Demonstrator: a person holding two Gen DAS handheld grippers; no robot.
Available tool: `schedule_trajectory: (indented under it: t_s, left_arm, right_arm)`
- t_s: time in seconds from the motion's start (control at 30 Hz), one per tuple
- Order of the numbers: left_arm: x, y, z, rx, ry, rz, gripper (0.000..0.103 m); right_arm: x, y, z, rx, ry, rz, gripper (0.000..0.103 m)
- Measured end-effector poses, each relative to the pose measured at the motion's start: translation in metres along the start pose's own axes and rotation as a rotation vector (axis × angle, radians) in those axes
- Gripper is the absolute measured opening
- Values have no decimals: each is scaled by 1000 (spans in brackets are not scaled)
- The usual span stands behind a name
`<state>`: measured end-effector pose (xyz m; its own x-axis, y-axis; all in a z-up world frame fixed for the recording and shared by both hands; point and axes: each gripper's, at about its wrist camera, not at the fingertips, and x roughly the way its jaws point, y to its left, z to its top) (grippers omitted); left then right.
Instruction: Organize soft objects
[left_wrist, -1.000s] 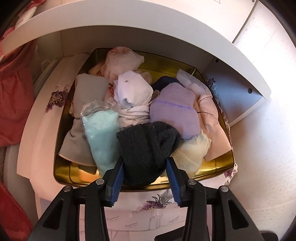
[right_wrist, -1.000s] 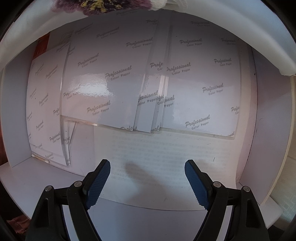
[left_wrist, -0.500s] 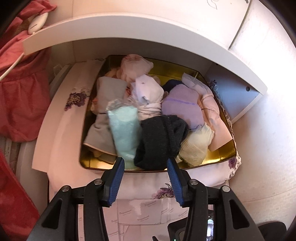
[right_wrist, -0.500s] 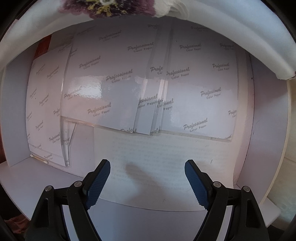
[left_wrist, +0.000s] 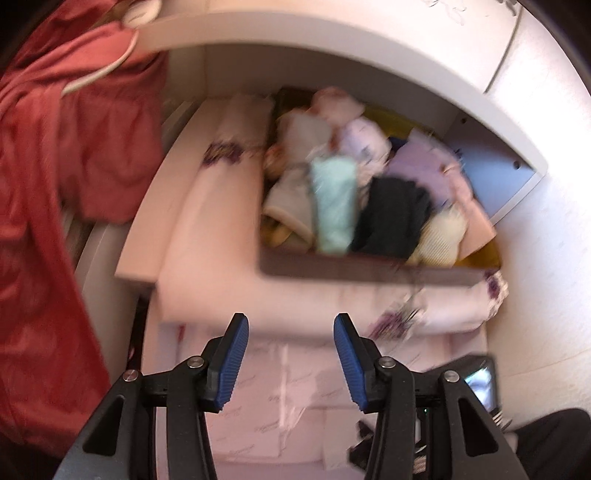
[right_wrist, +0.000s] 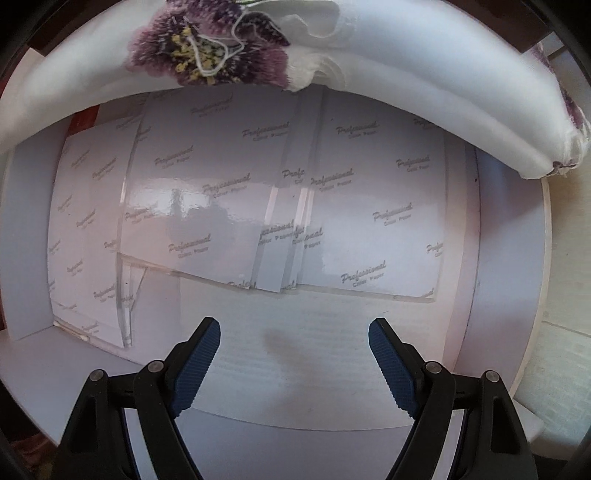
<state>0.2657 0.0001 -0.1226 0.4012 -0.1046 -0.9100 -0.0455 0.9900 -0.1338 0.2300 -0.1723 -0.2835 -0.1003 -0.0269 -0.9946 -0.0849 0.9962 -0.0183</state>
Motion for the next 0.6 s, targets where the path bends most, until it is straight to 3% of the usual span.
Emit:
schedule_trajectory:
  t_s: [0.2, 0.6]
  left_arm:
    - [3, 18, -22, -30, 51, 47, 48]
    - [-25, 10, -37, 8, -5, 28, 48]
  right_arm:
    - [-6, 1, -1, -8, -19, -25, 83]
    - [-34, 6, -6, 10, -57, -36, 83]
